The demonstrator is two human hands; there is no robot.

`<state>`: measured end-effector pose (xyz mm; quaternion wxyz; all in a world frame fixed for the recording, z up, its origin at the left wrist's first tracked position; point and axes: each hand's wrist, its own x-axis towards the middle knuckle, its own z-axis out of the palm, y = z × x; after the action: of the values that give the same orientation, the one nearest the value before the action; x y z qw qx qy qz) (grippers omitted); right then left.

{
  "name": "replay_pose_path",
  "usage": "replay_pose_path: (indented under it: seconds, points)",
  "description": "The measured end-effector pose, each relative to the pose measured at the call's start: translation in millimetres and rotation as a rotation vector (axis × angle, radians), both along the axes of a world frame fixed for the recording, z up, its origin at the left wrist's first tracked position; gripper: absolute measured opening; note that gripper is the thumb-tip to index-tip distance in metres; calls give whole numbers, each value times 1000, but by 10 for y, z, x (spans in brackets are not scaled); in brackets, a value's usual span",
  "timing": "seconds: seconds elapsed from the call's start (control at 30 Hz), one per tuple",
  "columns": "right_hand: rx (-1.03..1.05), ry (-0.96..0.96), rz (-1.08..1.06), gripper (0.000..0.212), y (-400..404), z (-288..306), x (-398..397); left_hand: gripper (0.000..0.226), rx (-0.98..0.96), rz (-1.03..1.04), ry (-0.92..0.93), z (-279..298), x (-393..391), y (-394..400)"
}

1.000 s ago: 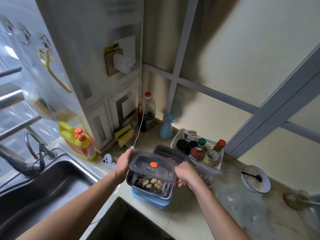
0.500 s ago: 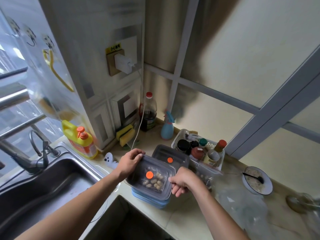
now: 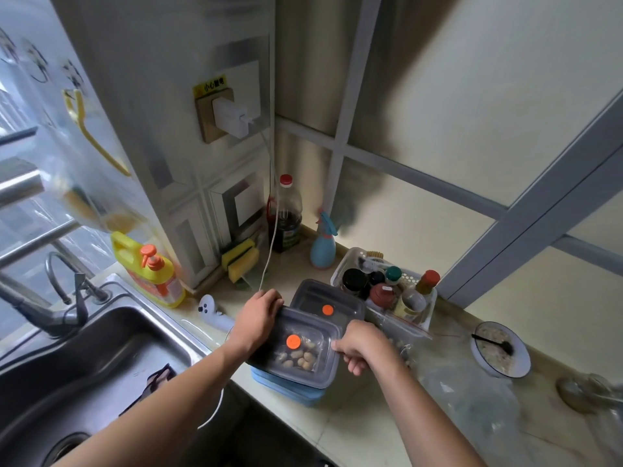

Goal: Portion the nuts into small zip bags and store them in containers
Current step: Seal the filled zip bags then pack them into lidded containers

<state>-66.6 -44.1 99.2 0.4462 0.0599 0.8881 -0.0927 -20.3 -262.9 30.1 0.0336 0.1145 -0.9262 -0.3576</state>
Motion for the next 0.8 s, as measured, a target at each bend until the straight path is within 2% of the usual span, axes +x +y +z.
replay_pose_path:
  seconds: [0.1,0.17,0.27,0.4,0.5,0.6,0.7,0.8]
  points:
    - [-1,140,18,57,14,35,22,25,-48,-11,36,-15,-10,33]
    - [-124,358,25,66,-30,-26,77,26,-77,-10,38,-20,-36,46]
    - [-233,706,131,50,-196,-304,256,26,-139,-33,64,-4,-70,47]
    - [-231,936,71,49,-370,-615,489,36,-326,-287,117,-32,-48,33]
    - [-193,1033,35,47,-370,-675,504,39,-352,-301,124,-55,-70,43]
    - [-125,1041,37,48,-393,-660,511,41,-391,-301,127,-63,-115,50]
    - [-33,1036,91,39,-441,-653,523,35,-532,-272,149,-82,-104,107]
    - [-34,1012,86,34,-476,-687,514,28,-647,-204,128,-67,-57,323]
